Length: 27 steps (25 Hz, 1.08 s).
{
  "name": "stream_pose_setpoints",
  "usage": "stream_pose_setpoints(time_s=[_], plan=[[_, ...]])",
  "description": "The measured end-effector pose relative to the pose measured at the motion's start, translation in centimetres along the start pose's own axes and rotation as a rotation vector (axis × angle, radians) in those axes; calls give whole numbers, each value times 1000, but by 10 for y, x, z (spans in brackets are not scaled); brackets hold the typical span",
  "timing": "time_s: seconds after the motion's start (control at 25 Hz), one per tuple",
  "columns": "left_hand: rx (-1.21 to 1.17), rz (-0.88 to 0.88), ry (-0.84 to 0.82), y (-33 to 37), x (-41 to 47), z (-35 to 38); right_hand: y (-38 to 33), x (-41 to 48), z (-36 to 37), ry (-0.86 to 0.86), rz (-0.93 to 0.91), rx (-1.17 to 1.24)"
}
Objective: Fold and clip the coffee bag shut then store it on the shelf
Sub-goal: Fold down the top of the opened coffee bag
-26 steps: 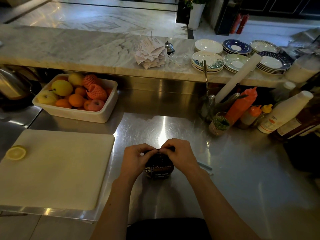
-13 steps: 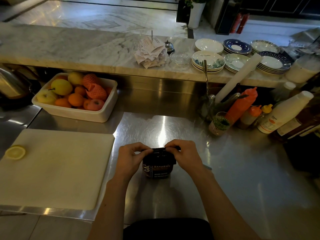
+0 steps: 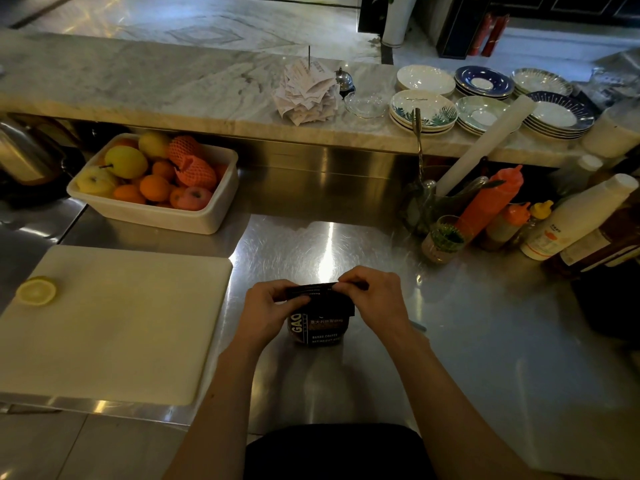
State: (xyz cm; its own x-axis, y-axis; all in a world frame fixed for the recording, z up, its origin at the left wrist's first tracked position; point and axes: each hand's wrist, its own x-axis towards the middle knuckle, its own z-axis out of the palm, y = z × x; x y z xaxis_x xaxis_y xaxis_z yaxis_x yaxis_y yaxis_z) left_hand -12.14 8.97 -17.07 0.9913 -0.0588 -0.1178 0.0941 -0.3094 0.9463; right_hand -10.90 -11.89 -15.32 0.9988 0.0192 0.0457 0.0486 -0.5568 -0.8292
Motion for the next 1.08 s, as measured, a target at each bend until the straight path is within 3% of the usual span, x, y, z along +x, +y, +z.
stream_pose_setpoints(time_s=[0.2,0.44,0.68,0.92,1.08], plan=[[-28,4,78,-4,1,12,18,-1,-2,-213,63,5],[46,-20,-70,-15,1,6,19,-6,9,-66,91,-20],[47,-50,70,-21,-3,16,26,-7,9,-232,96,4],[48,-4,-9,-18,-1,17,26,-12,18,-69,136,-73],[6,3,91,-10,3,32,28,-11,17,-106,122,-45]])
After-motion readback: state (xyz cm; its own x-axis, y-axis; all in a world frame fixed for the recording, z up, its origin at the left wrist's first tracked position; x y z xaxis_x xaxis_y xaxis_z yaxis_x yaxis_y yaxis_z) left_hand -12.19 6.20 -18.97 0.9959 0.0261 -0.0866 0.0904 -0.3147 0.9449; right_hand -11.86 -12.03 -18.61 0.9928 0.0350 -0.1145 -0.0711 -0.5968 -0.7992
